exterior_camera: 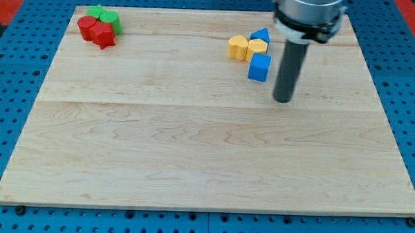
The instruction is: Slightly move the blue cube
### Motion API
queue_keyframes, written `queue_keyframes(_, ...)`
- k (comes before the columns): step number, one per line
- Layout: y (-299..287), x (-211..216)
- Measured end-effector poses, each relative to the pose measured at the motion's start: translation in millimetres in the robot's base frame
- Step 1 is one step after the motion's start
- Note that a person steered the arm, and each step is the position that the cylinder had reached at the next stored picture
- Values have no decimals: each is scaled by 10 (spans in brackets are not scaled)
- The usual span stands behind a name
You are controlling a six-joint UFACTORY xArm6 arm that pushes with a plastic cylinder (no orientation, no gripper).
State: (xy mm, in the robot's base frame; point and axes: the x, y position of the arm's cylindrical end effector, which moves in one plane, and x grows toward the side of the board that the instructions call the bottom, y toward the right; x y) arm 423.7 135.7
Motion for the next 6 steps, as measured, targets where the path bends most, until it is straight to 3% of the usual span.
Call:
queue_keyframes(5, -238, -760)
queue_keyframes(6, 26, -478)
